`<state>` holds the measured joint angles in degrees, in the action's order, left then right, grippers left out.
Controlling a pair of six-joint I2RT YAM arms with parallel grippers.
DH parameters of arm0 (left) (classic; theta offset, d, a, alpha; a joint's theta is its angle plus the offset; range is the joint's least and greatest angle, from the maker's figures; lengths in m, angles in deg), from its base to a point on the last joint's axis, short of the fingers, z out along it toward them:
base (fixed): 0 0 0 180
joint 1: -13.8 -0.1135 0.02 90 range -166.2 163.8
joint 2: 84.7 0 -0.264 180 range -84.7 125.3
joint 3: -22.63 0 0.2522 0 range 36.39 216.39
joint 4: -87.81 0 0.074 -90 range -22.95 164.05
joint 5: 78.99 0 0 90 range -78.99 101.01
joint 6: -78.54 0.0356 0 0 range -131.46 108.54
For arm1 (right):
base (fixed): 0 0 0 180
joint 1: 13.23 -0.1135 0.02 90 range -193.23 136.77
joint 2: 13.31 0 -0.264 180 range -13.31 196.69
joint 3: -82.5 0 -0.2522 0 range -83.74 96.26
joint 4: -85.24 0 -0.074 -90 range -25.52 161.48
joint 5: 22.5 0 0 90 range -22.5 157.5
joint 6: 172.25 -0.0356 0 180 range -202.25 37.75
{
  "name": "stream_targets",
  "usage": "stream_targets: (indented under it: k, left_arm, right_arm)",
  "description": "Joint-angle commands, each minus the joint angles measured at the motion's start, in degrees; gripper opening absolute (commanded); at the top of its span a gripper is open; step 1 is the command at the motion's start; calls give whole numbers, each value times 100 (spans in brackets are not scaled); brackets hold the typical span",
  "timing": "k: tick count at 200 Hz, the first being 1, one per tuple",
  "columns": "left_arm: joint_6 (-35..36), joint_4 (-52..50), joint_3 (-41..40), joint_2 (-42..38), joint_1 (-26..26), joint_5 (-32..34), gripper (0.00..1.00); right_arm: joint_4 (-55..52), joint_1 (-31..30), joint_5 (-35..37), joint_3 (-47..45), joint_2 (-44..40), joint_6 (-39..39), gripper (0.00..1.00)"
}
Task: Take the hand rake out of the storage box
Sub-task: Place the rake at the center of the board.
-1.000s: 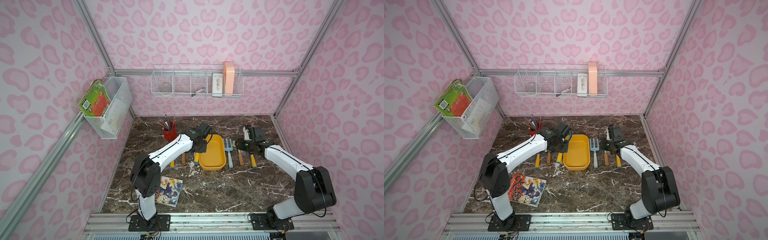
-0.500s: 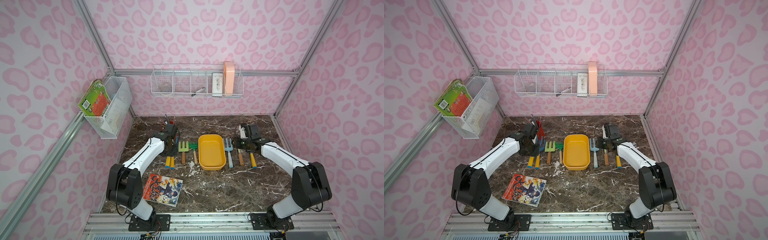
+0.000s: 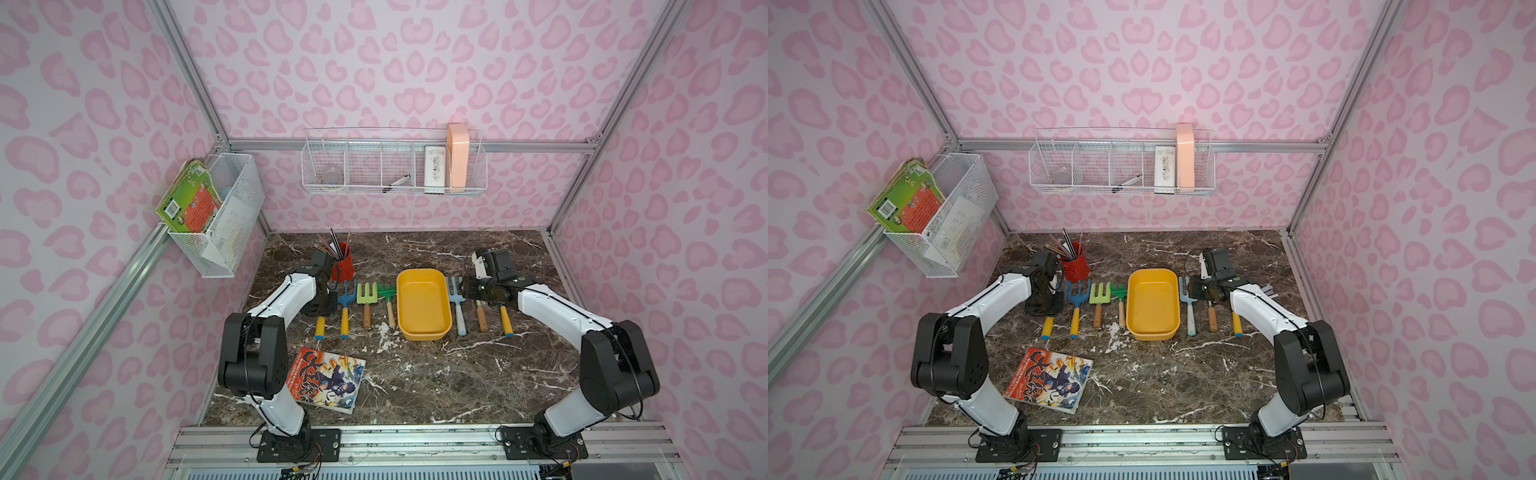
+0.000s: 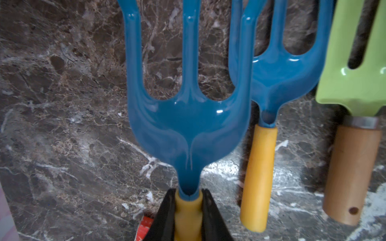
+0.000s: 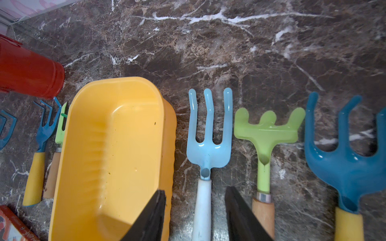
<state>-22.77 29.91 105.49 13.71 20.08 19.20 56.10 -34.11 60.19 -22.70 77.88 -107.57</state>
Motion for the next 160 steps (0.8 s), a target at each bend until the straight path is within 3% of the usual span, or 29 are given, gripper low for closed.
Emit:
stream_targets:
  k: [1, 160]
  left_arm:
    - [180, 334, -10, 84, -56, -19, 12]
    - [383, 1025, -72, 753, -374, -355, 13]
  right_arm:
    - [192, -12, -69, -14, 26, -57, 48]
    - [237, -19, -42, -31, 136, -72, 48]
